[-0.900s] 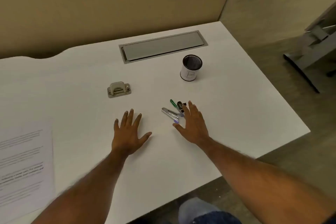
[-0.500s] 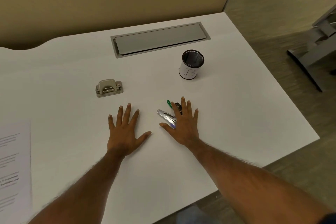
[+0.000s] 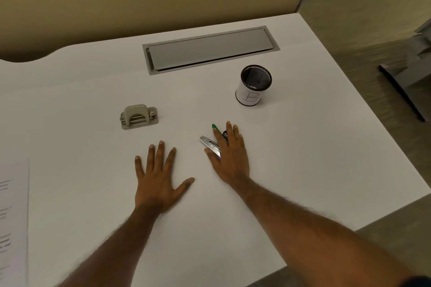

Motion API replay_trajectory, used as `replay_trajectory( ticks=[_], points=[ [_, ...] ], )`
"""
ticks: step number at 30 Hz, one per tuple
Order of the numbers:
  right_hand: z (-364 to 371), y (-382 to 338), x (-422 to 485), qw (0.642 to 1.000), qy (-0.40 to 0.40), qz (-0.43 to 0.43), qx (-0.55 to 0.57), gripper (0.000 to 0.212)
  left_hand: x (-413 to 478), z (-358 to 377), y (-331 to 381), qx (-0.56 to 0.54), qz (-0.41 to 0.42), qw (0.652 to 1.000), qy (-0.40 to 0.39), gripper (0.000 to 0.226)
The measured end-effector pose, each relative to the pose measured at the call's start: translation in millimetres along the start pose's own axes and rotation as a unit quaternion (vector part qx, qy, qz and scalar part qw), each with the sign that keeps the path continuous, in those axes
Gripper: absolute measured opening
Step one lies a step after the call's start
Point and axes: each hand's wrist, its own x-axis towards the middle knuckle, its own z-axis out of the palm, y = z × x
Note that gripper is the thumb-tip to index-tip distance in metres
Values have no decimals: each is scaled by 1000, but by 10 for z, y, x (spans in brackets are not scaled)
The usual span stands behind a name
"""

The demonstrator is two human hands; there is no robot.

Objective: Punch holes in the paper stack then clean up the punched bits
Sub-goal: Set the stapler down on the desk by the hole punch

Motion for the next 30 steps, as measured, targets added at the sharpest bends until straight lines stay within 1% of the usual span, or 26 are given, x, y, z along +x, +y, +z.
replay_trajectory(
  ticks=[4, 7, 13, 18, 22, 27, 30],
  points=[
    [40, -38, 252, 1000, 4, -9, 0, 65, 15, -14, 19, -4, -6, 1000, 2, 92],
    [74, -68, 445, 1000, 4, -15, 4, 66, 111, -39, 65, -28, -19, 999, 9, 85],
    [101, -147, 870, 1000, -4, -28, 2, 67, 414, -73, 157, -37, 18, 999, 12, 82],
    [136, -215, 1173, 999, -1, -41, -3, 67, 565, -67, 158, -22, 25, 999, 10, 82],
    [168, -270, 1412, 999, -10, -47, -12, 67, 600, -56, 161, -30, 30, 999, 15, 81],
    [223, -338, 1604, 998, 0, -52, -20, 65, 608, -49, 166, -30, 32, 999, 16, 80],
    [263, -383, 1749, 998, -13, -64, -23, 66, 608, -53, 171, -28, 33, 999, 18, 79]
  ],
)
